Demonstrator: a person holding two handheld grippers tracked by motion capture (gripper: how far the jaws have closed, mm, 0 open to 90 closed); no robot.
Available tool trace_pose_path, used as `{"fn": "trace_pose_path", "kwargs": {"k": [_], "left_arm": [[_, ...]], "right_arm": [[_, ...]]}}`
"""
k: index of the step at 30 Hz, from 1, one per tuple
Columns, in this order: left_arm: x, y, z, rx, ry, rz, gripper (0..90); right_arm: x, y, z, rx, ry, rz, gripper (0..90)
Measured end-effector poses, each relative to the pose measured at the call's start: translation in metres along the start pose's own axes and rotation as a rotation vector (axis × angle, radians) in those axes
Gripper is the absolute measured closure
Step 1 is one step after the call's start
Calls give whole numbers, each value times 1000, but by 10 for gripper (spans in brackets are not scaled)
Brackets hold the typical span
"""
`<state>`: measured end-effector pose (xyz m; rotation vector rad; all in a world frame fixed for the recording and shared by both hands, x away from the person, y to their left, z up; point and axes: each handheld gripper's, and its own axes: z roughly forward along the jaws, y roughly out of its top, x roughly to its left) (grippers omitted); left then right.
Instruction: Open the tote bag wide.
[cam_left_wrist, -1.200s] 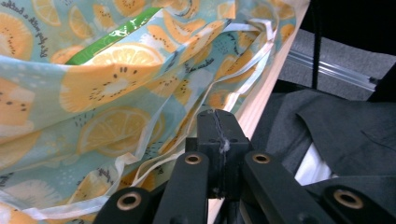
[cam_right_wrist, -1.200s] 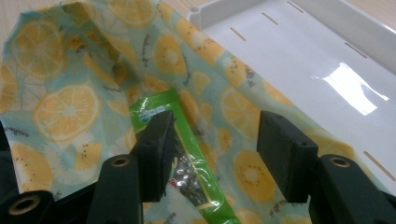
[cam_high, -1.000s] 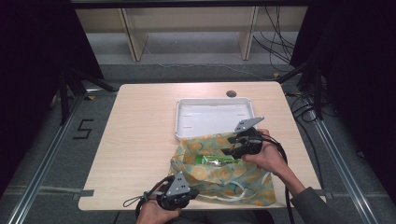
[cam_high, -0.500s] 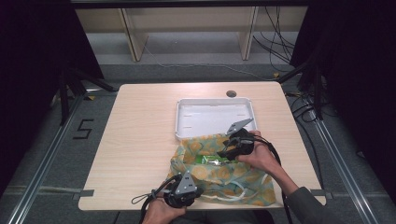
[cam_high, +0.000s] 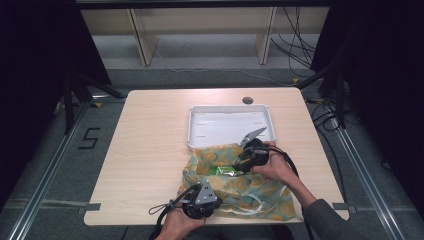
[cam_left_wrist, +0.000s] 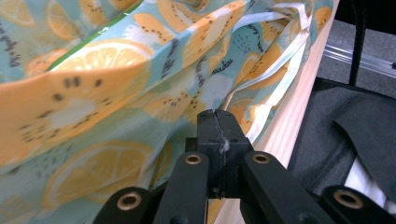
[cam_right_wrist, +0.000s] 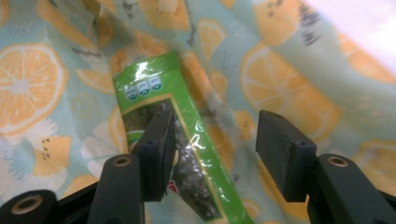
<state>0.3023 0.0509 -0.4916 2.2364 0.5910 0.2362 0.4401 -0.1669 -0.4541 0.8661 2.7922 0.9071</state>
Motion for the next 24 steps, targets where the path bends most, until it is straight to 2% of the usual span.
{"fn": "trace_pose_path", "kwargs": {"k": [2, 3, 4, 5, 6, 7, 11, 14, 15, 16, 17, 18, 19, 20, 23, 24], "left_arm": [[-1, 1, 4, 16, 3, 10, 893], [-1, 1, 4, 16, 3, 10, 893], [-2, 2, 8, 14, -17, 22, 893], [-4, 2, 10, 19, -22, 17, 893], [-6, 3, 14, 18, -29, 15, 893], [-5, 4, 16, 26, -32, 43, 893], [-7, 4, 22, 37, -40, 28, 893], [-7, 5, 27, 48, -37, 54, 893], [-8, 5, 28, 47, -42, 34, 893], [-8, 5, 28, 47, -42, 34, 893], [-7, 5, 28, 49, -33, 57, 893], [-7, 5, 29, 49, -37, 54, 893], [-8, 5, 30, 43, -36, 32, 893], [-7, 5, 30, 52, -29, 52, 893], [-6, 6, 32, 42, -32, 52, 893], [-6, 6, 33, 39, -32, 32, 893]], "right_arm": [[-1, -1, 4, 16, 3, -15, 486], [0, -1, 6, 30, 1, 6, 490], [0, -1, 6, 30, 1, 6, 490], [0, -2, 11, 42, 7, -19, 494], [-1, -3, 12, 53, 9, -24, 494], [0, -3, 14, 61, 11, -11, 496], [1, -4, 17, 79, 15, -11, 496], [0, -5, 21, 85, 28, -21, 488], [0, -5, 22, 93, 36, -22, 482], [0, -5, 22, 92, 31, -25, 479], [0, -5, 22, 92, 31, -25, 479], [1, -5, 24, 103, 42, -18, 476], [1, -5, 24, 103, 42, -18, 476], [1, -5, 25, 115, 45, -22, 472], [2, -5, 26, 119, 53, -4, 465], [1, -5, 26, 130, 73, 2, 458]]}}
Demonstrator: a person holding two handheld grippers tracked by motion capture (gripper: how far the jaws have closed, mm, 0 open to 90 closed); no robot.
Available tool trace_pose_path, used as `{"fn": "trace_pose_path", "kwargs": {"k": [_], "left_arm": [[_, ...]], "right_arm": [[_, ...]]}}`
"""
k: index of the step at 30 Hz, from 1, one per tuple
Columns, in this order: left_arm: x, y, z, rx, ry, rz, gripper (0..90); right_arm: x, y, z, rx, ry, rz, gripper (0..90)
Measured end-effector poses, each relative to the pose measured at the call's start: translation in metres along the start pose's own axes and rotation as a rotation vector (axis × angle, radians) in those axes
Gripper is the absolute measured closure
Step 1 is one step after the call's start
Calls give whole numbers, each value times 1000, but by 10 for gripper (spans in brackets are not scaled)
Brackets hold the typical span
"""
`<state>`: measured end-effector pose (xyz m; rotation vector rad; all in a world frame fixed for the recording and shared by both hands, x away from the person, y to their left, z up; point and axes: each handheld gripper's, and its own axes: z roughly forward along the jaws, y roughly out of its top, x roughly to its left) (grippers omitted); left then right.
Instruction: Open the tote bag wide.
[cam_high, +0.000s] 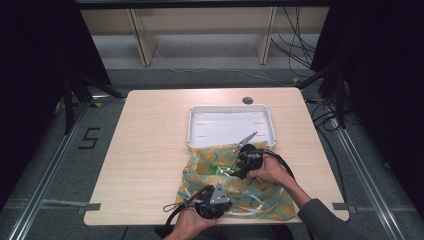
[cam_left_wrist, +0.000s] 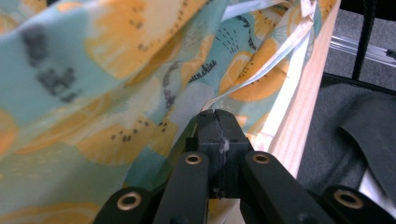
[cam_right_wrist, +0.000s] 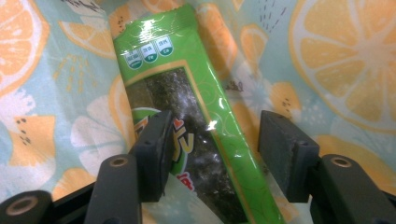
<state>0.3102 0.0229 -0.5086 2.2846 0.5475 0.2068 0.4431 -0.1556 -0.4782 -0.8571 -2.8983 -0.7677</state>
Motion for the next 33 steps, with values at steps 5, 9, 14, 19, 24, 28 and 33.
{"fn": "trace_pose_path", "kwargs": {"k": [5, 9, 14, 19, 24, 28, 33], "left_arm": [[2, 1, 4, 8, 13, 23, 894], [3, 3, 6, 7, 19, 31, 894], [5, 4, 8, 4, 21, 21, 895], [5, 5, 10, -3, 24, -4, 895], [6, 5, 10, 0, 32, -1, 896], [6, 5, 10, -1, 28, -3, 896], [6, 6, 10, 2, 29, -2, 896]], "right_arm": [[-4, 0, 2, -4, 5, 9, 452], [-5, 0, 3, -2, 13, 21, 449], [-7, 0, 5, -7, 39, 29, 448], [-7, 1, 6, 5, 53, 43, 448], [-6, 1, 7, 6, 74, 45, 447], [-7, 1, 6, 14, 62, 33, 459], [-6, 1, 6, 11, 74, 34, 472]]}}
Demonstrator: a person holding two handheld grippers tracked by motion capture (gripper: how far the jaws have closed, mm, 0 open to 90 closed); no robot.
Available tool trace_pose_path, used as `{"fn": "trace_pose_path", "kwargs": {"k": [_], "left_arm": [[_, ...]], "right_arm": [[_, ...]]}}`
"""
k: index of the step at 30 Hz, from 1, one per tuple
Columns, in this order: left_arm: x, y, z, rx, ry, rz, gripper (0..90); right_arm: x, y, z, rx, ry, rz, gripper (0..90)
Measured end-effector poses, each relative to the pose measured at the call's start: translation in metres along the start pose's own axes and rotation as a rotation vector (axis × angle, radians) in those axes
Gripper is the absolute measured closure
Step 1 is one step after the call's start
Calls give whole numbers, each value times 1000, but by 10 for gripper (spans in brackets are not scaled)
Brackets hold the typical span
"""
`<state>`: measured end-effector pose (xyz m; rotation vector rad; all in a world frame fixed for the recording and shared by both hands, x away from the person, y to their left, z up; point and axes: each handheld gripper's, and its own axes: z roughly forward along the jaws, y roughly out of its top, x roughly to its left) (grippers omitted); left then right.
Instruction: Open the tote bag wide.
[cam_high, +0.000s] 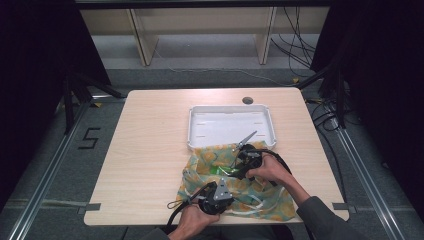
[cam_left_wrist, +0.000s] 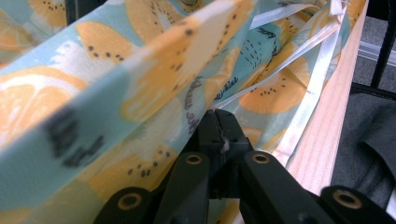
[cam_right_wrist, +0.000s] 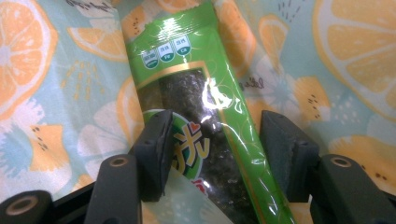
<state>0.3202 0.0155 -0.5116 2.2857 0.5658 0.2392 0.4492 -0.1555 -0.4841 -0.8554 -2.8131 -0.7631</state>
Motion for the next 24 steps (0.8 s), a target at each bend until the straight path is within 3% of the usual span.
{"fn": "trace_pose_path", "kwargs": {"k": [5, 6, 10, 13, 15, 19, 22, 23, 24], "left_arm": [[0, 0, 0, -2, -1, 0, 896], [0, 0, 0, -4, 0, -2, 896], [0, 0, 0, -2, 0, 0, 896], [0, 0, 0, -3, 1, 2, 896], [0, 0, 0, -1, 0, 0, 896], [0, 0, 0, -2, 0, 0, 896], [0, 0, 0, -1, 0, 0, 896], [0, 0, 0, -1, -1, 0, 896], [0, 0, 0, -1, -1, -1, 896]], "right_arm": [[2, 0, -2, 3, 6, 14, 486], [1, 1, -3, -5, 27, -4, 500], [1, 1, -6, -10, 31, -12, 509], [4, 3, -9, -21, 44, 7, 530], [4, 3, -11, -39, 42, -18, 539], [8, 4, -13, -49, 71, -4, 554], [9, 5, -15, -46, 56, -2, 568], [7, 5, -19, -48, 57, -36, 592], [8, 5, -21, -50, 65, -18, 599]]}}
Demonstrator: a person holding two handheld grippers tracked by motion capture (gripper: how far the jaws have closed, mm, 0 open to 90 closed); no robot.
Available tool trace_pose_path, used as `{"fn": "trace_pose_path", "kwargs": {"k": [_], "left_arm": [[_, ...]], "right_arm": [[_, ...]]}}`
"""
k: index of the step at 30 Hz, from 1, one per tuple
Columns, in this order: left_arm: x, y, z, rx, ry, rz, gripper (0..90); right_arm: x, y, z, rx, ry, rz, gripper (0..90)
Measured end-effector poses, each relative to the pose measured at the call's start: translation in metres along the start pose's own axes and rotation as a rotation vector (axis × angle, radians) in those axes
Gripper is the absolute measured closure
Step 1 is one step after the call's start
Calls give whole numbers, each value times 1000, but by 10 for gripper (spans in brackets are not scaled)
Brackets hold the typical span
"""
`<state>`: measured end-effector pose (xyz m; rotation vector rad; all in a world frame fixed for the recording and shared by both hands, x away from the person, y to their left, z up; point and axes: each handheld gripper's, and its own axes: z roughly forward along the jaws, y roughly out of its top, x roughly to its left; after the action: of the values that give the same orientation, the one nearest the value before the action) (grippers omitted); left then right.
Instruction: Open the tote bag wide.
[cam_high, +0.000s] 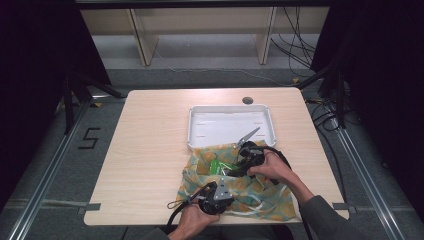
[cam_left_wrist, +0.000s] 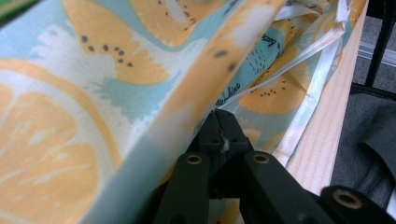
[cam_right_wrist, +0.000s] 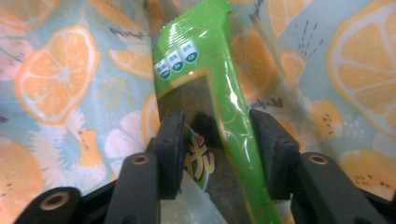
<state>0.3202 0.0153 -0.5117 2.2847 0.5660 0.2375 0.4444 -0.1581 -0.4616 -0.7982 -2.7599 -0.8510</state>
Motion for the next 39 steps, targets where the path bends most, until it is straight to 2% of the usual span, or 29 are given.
{"fn": "trace_pose_path", "kwargs": {"k": [1, 3, 6, 8, 12, 13, 16, 17, 18, 20, 21, 22, 27, 31, 32, 33, 35, 36, 37, 38, 39], "left_arm": [[0, 0, 0, 2, 0, 2, 896], [0, 0, 0, 0, -2, -2, 896], [0, 0, 0, 1, -2, -2, 896], [0, 0, 0, 2, -2, -2, 896], [0, 0, 0, 3, -3, -2, 896], [0, 0, 0, 2, -2, -3, 896], [0, 0, 0, 2, -4, -2, 896], [0, 0, 0, 3, -2, -2, 896], [0, 0, 0, 3, -2, -2, 896], [0, 0, 0, 3, -2, -2, 896], [0, 0, 0, 1, -2, -2, 896], [0, 0, 0, 0, -2, -2, 896], [0, 0, 0, 0, -4, -6, 896], [-2, 1, 0, 5, -12, 0, 895], [-4, 1, -1, 2, -20, -1, 895], [-4, 1, -1, 2, -20, -1, 894], [-5, 2, -3, -5, -28, 8, 891], [-5, 2, -3, -5, -28, 8, 885], [-7, 4, -6, -13, -39, -20, 876], [-8, 5, -8, -21, -44, -15, 868], [-8, 6, -10, -23, -44, -13, 856]], "right_arm": [[1, 1, -1, -16, 29, 3, 602], [3, 1, -4, -19, 22, 17, 604], [4, 2, -5, -21, 11, -3, 611], [5, 2, -6, -24, 15, -15, 618], [9, 3, -10, -15, 29, -9, 628], [9, 4, -10, -9, 50, -18, 633], [11, 4, -11, -17, 52, -22, 639], [12, 4, -13, -14, 34, -17, 643], [13, 5, -13, -20, 53, -39, 652], [14, 5, -14, -18, 56, -43, 654], [15, 5, -15, -7, 90, -47, 668], [15, 6, -15, -13, 97, -66, 674], [18, 5, -18, -6, 87, -79, 743], [19, 6, -16, -10, 91, -109, 747], [20, 7, -16, -13, 99, -148, 749], [19, 8, -16, -9, 120, -165, 749], [20, 8, -18, -22, 84, -159, 750], [20, 8, -18, -22, 84, -159, 750], [18, 8, -20, -37, 73, -161, 750], [19, 8, -22, -40, 55, -158, 750], [19, 9, -23, -51, 57, -168, 750]]}}
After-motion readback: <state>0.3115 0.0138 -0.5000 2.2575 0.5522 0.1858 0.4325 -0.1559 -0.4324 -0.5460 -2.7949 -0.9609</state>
